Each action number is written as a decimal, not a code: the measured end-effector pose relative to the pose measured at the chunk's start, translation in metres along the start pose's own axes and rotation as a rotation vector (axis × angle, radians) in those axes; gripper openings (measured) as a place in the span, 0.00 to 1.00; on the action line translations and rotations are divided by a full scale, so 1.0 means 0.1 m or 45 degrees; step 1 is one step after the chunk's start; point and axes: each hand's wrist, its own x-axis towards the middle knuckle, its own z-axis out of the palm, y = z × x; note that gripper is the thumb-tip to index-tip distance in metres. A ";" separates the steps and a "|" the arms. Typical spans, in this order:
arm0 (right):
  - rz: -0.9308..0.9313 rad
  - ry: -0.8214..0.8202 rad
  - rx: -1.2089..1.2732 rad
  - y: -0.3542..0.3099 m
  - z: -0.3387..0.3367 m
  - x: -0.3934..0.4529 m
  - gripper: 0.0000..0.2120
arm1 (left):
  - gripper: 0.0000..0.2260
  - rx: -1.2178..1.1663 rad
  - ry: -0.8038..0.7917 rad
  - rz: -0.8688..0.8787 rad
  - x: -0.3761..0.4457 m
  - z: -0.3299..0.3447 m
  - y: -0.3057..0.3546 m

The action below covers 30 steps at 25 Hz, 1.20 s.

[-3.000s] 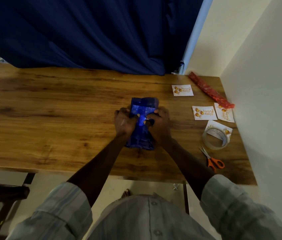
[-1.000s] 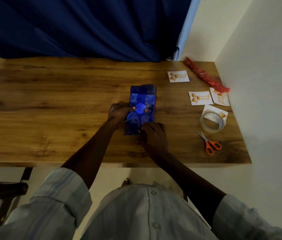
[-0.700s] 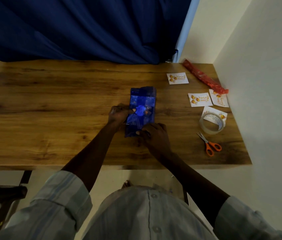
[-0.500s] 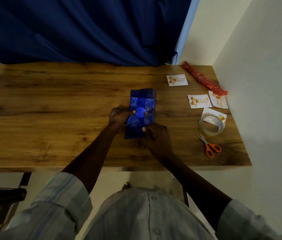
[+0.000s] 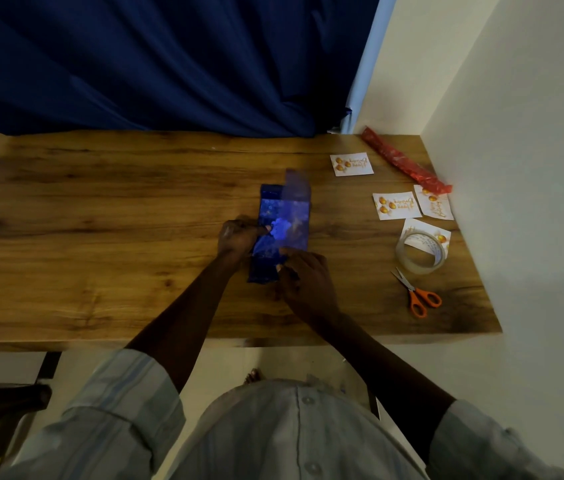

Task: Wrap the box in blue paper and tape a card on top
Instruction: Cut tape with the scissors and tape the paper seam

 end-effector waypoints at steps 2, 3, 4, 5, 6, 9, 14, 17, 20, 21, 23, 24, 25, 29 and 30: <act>-0.002 -0.120 -0.005 0.00 0.03 0.05 0.07 | 0.17 -0.001 -0.018 -0.007 0.00 -0.01 0.00; 0.010 -0.173 -0.009 0.01 0.04 0.07 0.07 | 0.18 0.010 -0.030 -0.005 0.00 -0.02 0.00; 0.028 -0.222 -0.018 0.01 0.05 0.09 0.07 | 0.19 0.029 -0.038 0.006 0.02 -0.03 -0.02; 0.046 -0.271 -0.031 0.01 0.06 0.11 0.08 | 0.19 0.049 -0.041 0.012 0.02 -0.04 -0.02; 0.061 -0.325 -0.043 0.01 0.06 0.13 0.08 | 0.19 0.060 -0.039 0.016 0.02 -0.04 -0.03; 0.068 -0.459 -0.042 -0.01 0.05 0.16 0.10 | 0.20 0.056 -0.026 0.000 0.03 -0.04 -0.03; 0.046 -0.511 0.003 -0.02 0.00 0.19 0.10 | 0.19 0.046 -0.055 0.004 -0.04 -0.05 0.04; 0.058 -0.534 0.001 -0.04 -0.02 0.21 0.10 | 0.15 0.039 -0.054 -0.032 -0.08 -0.04 0.12; 0.065 -0.538 0.017 -0.05 -0.04 0.22 0.10 | 0.13 -0.010 -0.065 -0.071 -0.13 -0.04 0.17; 0.074 -0.541 0.017 -0.04 -0.04 0.23 0.10 | 0.12 -0.012 -0.075 -0.069 -0.16 -0.05 0.19; 0.097 -0.564 0.008 -0.03 -0.04 0.23 0.10 | 0.13 0.012 -0.092 -0.061 -0.16 -0.07 0.18; 0.098 -0.573 -0.003 -0.03 -0.04 0.23 0.10 | 0.14 0.033 -0.106 -0.049 -0.17 -0.07 0.18; 0.082 -0.570 -0.012 -0.03 -0.04 0.23 0.10 | 0.15 0.051 -0.121 -0.033 -0.17 -0.09 0.17; 0.029 -0.590 0.005 0.00 -0.02 0.25 0.09 | 0.19 0.029 -0.170 0.012 -0.18 -0.07 0.11; 0.034 -0.606 0.010 0.00 -0.01 0.25 0.11 | 0.18 0.035 -0.158 0.018 -0.18 -0.06 0.10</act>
